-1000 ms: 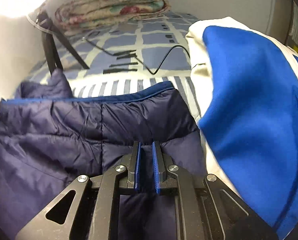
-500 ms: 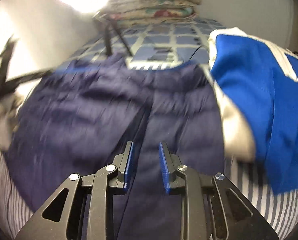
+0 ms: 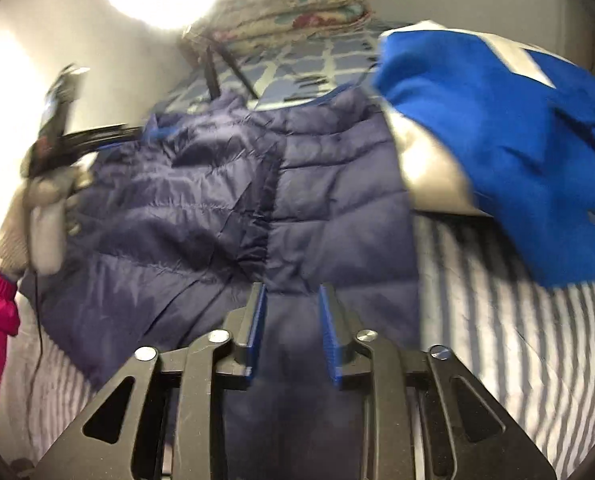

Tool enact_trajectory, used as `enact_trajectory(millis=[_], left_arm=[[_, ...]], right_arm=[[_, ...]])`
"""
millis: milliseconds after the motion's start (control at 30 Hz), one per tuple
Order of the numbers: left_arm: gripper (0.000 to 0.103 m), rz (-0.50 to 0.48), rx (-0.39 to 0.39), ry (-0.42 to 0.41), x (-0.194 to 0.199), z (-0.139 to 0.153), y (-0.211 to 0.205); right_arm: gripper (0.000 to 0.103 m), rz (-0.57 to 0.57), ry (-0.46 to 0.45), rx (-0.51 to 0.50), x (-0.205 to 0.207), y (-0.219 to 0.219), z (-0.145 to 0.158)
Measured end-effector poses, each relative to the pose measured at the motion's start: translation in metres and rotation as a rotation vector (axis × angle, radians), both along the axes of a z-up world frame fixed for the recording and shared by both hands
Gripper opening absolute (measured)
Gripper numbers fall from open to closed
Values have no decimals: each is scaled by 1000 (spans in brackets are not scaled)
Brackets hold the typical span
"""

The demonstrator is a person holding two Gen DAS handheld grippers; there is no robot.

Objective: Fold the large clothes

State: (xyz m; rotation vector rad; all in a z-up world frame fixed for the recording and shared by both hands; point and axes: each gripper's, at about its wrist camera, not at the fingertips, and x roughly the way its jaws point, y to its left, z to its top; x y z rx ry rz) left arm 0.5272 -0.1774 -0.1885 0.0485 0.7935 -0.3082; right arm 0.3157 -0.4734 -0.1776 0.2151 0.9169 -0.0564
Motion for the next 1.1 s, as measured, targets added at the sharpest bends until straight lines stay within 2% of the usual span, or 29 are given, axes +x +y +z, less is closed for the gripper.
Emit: enact_trajectory(millis=[67, 133, 200, 300, 367, 433, 467, 500, 567, 700, 833, 867, 933, 1033, 1067, 1100], left_arm=[[53, -29, -26, 14, -31, 7, 6], [53, -54, -47, 45, -65, 1, 13], [53, -60, -41, 61, -86, -10, 13], [53, -60, -8, 106, -112, -42, 1], [53, -56, 1, 146, -115, -64, -4], [53, -47, 52, 122, -121, -85, -11], [53, -50, 92, 68, -128, -93, -17], [53, -52, 109, 47, -131, -97, -18], [53, -51, 127, 26, -132, -100, -22], [53, -32, 124, 56, -130, -91, -16], [53, -3, 27, 21, -159, -67, 4], [53, -4, 23, 12, -166, -65, 5], [53, -2, 20, 21, -173, -69, 6], [53, 15, 3, 95, -171, -93, 7], [53, 18, 1, 87, -173, -94, 7], [53, 20, -1, 83, -170, -94, 6]], right_arm=[[54, -51, 3, 10, -20, -14, 0], [58, -97, 29, 28, -35, -29, -7], [64, -159, 66, 91, -50, -47, -20], [64, -213, 89, 249, -60, -68, -40], [65, -235, 64, 304, -61, -74, -43], [69, -227, 47, 363, -63, -76, -41], [69, -223, 44, 389, -60, -77, -42], [69, -225, 43, 409, -57, -77, -43], [69, -237, 49, 413, -54, -77, -44], [69, -283, 37, 470, -53, -74, -48], [69, -336, 9, 617, -66, -71, -51], [69, -354, -4, 640, -72, -69, -53], [69, -370, -5, 672, -80, -65, -60], [69, -410, -24, 724, -85, -61, -67], [70, -420, -26, 726, -81, -59, -66], [66, -420, -19, 716, -75, -56, -63]])
